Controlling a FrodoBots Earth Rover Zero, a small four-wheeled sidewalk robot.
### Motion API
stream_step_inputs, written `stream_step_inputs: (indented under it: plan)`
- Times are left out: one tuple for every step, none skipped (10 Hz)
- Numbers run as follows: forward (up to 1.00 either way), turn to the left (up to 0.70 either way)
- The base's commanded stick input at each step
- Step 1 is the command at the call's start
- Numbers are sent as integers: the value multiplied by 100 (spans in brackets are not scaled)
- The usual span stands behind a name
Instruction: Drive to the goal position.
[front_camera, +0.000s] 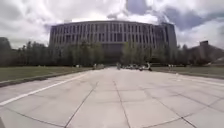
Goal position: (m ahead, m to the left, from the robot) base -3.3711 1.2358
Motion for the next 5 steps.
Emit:
stream_step_inputs:
  plan:
    - [100, -5]
    - [100, 0]
    - [100, 0]
    - [100, -4]
    - [100, -4]
